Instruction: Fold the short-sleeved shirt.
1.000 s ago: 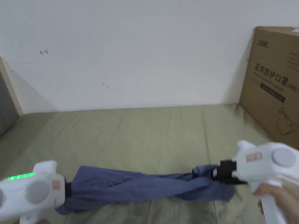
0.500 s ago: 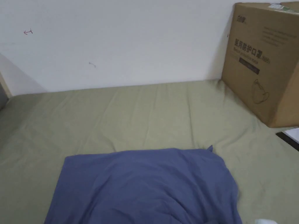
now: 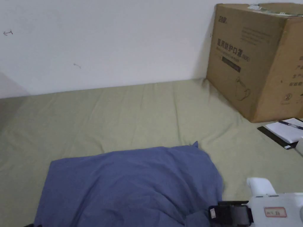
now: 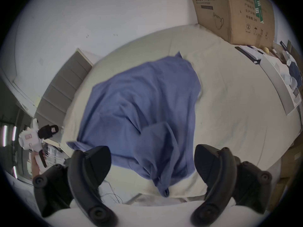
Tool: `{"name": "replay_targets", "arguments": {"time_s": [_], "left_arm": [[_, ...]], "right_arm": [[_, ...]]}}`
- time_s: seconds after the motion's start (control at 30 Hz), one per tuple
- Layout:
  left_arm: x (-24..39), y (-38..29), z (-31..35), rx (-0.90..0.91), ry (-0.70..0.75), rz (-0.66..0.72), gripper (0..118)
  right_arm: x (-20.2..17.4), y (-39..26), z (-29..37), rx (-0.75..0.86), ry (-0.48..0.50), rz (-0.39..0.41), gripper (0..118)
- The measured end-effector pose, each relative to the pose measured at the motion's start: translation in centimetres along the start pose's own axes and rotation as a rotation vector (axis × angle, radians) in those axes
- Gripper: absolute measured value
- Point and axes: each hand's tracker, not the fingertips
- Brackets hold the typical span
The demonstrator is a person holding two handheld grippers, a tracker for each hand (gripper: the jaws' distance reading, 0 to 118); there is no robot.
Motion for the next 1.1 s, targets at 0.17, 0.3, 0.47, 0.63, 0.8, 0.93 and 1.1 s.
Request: {"name": "replay_targets", "arguments": {"time_s": [0.17, 0.3, 0.47, 0.63, 0.8, 0.93, 1.1], "left_arm": [[3.1, 2.1, -2.2, 0.030, 0.051, -0.038, 0], [3.4, 3.8, -5.0, 0.025, 0.017, -0.026, 0], [4.1, 5.2, -7.7, 0.003, 0.036, -0.039, 0], [4.2, 6.2, -8.6, 0.003, 0.041, -0.027, 0], [4.6, 7.5, -9.0, 0.003, 0.059, -0.043, 0], [4.2, 8.0, -9.9, 0.004, 0.061, -0.016, 0], [3.8, 8.5, -11.5, -0.016, 0.087, -0.013, 0]], "right_arm": [[1.1, 3.1, -1.4, 0.064, 0.000, -0.062, 1], [2.3, 5.8, -3.9, 0.066, -0.015, -0.093, 0], [3.2, 11.9, -8.8, 0.017, -0.087, -0.084, 0], [6.6, 19.2, -15.6, -0.067, -0.196, -0.047, 88], [9.9, 24.0, -21.5, -0.102, -0.233, -0.131, 88], [10.8, 23.4, -26.2, -0.270, -0.229, -0.223, 74], [6.6, 22.2, -25.0, -0.258, -0.343, -0.016, 38]]}}
